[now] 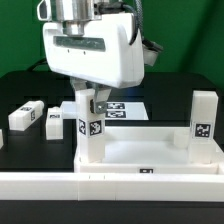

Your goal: Assemble desk

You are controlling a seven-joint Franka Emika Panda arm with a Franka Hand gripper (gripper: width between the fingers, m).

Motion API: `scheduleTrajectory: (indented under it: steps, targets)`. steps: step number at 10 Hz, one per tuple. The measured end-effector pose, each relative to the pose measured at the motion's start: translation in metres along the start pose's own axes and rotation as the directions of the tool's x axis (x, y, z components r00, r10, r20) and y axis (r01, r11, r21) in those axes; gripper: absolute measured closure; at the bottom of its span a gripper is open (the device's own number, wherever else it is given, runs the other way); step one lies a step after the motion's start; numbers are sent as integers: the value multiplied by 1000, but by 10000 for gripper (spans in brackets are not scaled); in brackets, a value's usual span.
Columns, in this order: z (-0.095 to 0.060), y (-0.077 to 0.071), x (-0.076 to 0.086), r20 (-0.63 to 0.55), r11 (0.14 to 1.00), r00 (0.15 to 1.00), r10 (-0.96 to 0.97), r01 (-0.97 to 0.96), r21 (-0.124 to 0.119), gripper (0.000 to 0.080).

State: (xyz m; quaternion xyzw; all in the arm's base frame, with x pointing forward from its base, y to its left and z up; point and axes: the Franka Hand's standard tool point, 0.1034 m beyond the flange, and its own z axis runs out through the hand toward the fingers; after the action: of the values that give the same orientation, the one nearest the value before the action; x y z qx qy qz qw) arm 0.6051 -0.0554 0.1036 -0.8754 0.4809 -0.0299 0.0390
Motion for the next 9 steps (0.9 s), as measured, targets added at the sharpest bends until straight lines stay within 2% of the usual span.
scheduleTrajectory:
  steps: [2, 3, 7, 9]
  targets:
    - [0, 0, 0, 0, 997, 997, -72, 72, -1, 257]
    - [1, 0, 0, -1, 995, 995, -102, 102, -3, 181]
    - [0, -2, -1, -2, 887, 887, -462, 462, -3, 152]
    - [1, -1, 1, -4, 792, 791, -611, 611, -5, 150]
